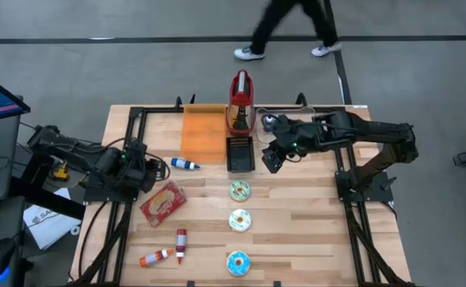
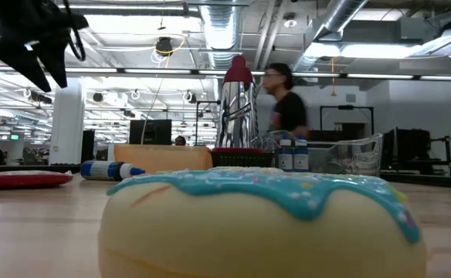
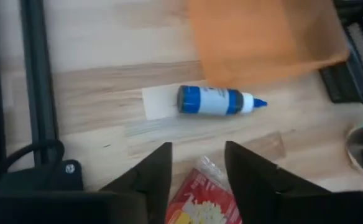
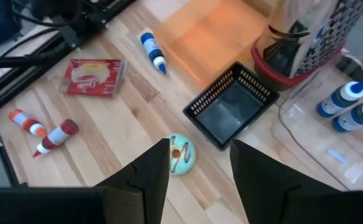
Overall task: Pick & Place Food Item
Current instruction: Put the blue food coloring bottle into the transparent bin
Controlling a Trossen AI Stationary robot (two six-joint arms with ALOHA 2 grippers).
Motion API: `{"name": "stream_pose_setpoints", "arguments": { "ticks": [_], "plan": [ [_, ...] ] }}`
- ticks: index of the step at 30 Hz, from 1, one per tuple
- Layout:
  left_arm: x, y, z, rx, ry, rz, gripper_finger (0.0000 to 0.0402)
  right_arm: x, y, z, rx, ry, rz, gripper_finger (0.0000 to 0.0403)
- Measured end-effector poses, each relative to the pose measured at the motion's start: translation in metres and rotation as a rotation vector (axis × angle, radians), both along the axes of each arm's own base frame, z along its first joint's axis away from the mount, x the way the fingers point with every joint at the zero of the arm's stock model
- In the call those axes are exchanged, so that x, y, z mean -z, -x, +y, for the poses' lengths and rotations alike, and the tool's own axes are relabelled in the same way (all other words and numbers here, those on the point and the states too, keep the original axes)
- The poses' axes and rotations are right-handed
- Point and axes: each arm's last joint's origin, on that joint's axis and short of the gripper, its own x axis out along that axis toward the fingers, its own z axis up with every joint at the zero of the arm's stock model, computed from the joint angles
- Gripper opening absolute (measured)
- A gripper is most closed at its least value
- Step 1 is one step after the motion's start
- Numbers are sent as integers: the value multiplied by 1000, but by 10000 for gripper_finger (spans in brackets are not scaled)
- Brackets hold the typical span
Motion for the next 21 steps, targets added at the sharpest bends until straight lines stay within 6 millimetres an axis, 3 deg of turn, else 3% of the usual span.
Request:
{"name": "stream_pose_setpoints", "arguments": {
  "ticks": [3,8,14,21],
  "plan": [
    [10,-5,8,-49,24,-10,89,-1,-1,7,-14,0,-24,161],
    [44,-17,20,-129,106,-129,9,-4,0,20,-18,19,-64,161],
    [73,-21,41,-283,110,-248,1,-9,6,38,-34,22,-110,161],
    [86,-21,64,-345,106,-294,1,-11,12,55,-49,9,-136,161]
  ]
}}
